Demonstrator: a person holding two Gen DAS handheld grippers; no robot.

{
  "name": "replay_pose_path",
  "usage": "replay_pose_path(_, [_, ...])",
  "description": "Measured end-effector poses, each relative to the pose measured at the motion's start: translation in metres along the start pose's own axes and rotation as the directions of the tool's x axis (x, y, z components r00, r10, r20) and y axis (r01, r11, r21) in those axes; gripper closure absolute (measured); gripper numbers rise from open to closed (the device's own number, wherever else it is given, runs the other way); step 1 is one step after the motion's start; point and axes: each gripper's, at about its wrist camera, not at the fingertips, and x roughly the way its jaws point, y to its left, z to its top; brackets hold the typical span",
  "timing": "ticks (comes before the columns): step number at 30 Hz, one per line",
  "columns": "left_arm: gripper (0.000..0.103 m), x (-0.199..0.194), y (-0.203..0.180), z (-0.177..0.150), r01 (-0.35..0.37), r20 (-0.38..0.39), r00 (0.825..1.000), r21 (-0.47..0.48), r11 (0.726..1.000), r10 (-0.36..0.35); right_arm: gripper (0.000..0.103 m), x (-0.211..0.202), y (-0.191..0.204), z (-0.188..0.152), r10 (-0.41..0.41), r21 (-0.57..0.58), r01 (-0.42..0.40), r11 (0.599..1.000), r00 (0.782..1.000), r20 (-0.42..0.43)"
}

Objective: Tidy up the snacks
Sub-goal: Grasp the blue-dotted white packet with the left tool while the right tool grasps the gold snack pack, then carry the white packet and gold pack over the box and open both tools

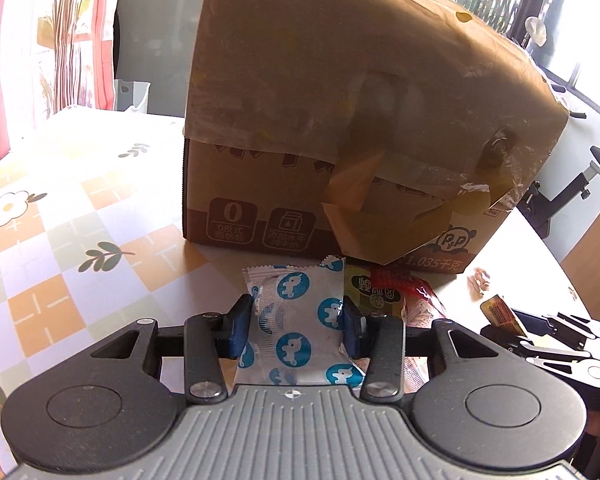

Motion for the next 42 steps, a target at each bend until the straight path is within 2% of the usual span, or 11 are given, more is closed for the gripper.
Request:
replay_pose_path(6, [0.056, -0.019, 0.001, 0.005, -0.014, 0.045, 0.999, 0.000, 1.000, 0.014, 0.053, -0.016, 0.000, 0.007, 0.013, 0.003, -0.013, 1.000, 1.000, 0.004])
replay_pose_path(12, [0.056, -0.050, 0.005, 0.016, -0.022, 0.120, 0.993, 0.008, 1.000, 0.021, 0.053, -0.043, 0.002, 0.034, 0.050, -0.004, -0.050, 0.999, 0.997, 0.052])
replay_pose_path(16, [0.056, -0.068, 0.005, 0.028, -0.017, 0.162, 0.987, 0.001, 1.000, 0.016, 0.053, -0.064, 0.004, 0.066, 0.080, -0.041, -0.076, 0.996, 0.991, 0.104])
replay_pose_path(20, [0.056, -0.087, 0.003, 0.055, 0.005, 0.185, 0.983, -0.020, 1.000, -0.001, 0.053, -0.082, 0.007, 0.103, 0.120, -0.085, -0.109, 0.990, 0.983, 0.137])
replay_pose_path(26, [0.056, -0.108, -0.012, 0.100, 0.021, 0.274, 0.961, 0.030, 0.999, -0.028, 0.053, -0.106, 0.017, 0.173, 0.194, -0.163, -0.163, 0.973, 0.960, 0.201])
replay_pose_path(30, [0.056, -0.103, -0.027, 0.130, 0.026, 0.310, 0.949, 0.076, 0.997, -0.048, 0.053, -0.090, 0.020, 0.210, 0.172, -0.169, -0.134, 0.976, 0.958, 0.230])
replay_pose_path(33, [0.056, -0.092, -0.039, 0.154, 0.030, 0.330, 0.942, 0.106, 0.994, -0.063, 0.053, -0.065, 0.015, 0.228, 0.142, -0.124, -0.115, 0.986, 0.963, 0.229])
replay_pose_path(37, [0.056, -0.061, -0.055, 0.180, 0.032, 0.310, 0.949, 0.106, 0.994, -0.064, 0.052, -0.032, 0.003, 0.237, 0.099, -0.064, -0.088, 0.994, 0.975, 0.200])
replay_pose_path(42, [0.056, -0.019, -0.066, 0.192, 0.018, 0.247, 0.968, 0.091, 0.996, -0.041, 0.048, -0.008, -0.003, 0.238, 0.074, -0.028, -0.070, 0.997, 0.981, 0.178])
